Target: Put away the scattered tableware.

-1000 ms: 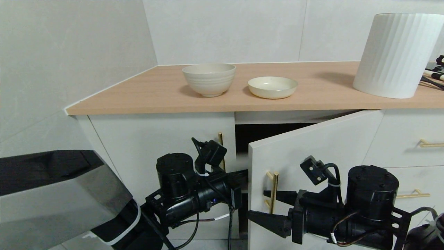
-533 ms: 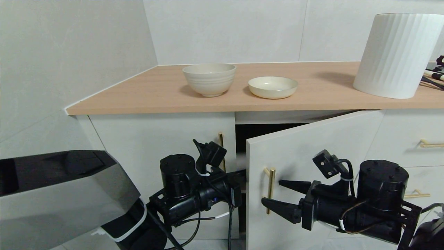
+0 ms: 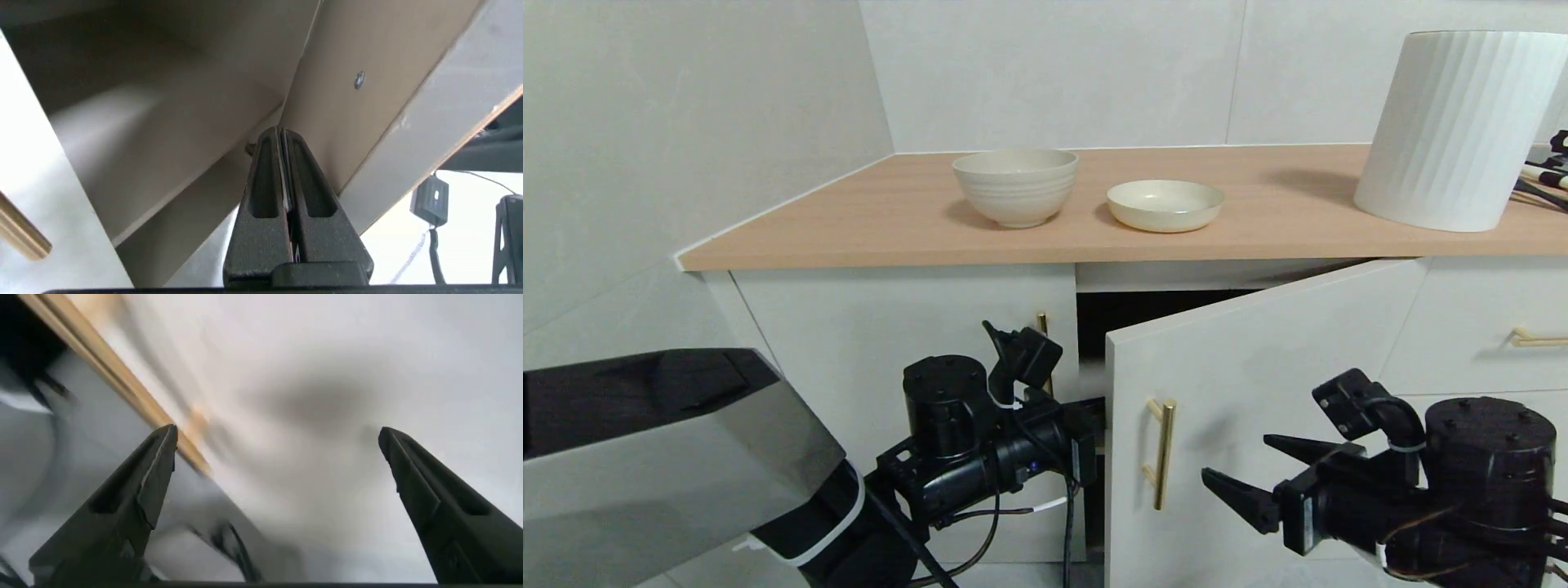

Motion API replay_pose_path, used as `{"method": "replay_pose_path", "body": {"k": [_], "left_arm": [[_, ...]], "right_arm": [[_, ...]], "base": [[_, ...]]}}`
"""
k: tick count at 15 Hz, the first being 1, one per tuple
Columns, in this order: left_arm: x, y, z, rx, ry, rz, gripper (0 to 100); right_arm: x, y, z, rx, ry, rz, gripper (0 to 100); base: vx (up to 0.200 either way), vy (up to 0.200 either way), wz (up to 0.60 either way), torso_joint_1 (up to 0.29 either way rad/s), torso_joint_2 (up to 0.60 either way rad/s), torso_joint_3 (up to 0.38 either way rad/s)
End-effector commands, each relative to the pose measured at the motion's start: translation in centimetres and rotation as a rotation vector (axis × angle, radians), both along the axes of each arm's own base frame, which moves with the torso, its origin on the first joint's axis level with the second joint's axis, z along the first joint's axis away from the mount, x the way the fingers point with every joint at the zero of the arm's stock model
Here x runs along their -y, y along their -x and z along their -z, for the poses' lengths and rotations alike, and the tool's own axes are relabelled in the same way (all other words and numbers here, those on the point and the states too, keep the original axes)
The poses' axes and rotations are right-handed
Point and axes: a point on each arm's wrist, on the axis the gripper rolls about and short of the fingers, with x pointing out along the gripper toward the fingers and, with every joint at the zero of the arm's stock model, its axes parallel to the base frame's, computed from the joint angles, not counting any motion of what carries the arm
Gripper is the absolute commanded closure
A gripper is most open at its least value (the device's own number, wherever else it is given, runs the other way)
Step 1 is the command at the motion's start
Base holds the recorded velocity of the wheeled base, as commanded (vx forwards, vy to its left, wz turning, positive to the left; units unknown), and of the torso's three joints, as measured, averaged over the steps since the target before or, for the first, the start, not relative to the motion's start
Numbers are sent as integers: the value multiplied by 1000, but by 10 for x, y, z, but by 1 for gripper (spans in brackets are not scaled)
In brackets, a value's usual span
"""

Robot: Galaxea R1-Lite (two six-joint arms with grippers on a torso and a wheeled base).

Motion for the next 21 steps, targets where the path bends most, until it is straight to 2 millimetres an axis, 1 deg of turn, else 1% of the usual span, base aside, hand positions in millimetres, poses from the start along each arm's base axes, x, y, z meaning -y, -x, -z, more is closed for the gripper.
{"method": "replay_pose_path", "body": {"k": [1, 2, 3, 5, 7, 13, 17, 21], "left_arm": [[0, 1, -15, 15, 12, 1, 100], [0, 5, -20, -19, -10, 9, 100], [0, 5, -20, -31, -20, 11, 100], [4, 8, -18, -34, -22, 20, 100], [5, 8, -18, -34, -22, 23, 100], [6, 8, -16, -55, -14, 23, 100], [7, 7, -13, -62, -20, 25, 100], [8, 6, -9, -69, -26, 25, 100]], "right_arm": [[14, 34, -30, 37, -9, -9, 0], [17, 52, -49, 26, -29, -69, 0], [20, 58, -56, -11, -36, -74, 0], [25, 65, -61, -88, -47, -80, 0], [26, 68, -66, -93, -73, -106, 0], [26, 67, -64, -102, -67, -107, 0], [27, 68, -64, -100, -69, -108, 0], [27, 69, -64, -100, -69, -107, 0]], "base": [[0, 0, 0, 0, 0, 0], [0, 0, 0, 0, 0, 0], [0, 0, 0, 0, 0, 0], [0, 0, 0, 0, 0, 0], [0, 0, 0, 0, 0, 0], [0, 0, 0, 0, 0, 0], [-200, 0, 0, 4, 4, 6], [0, 0, 0, 0, 0, 0]]}}
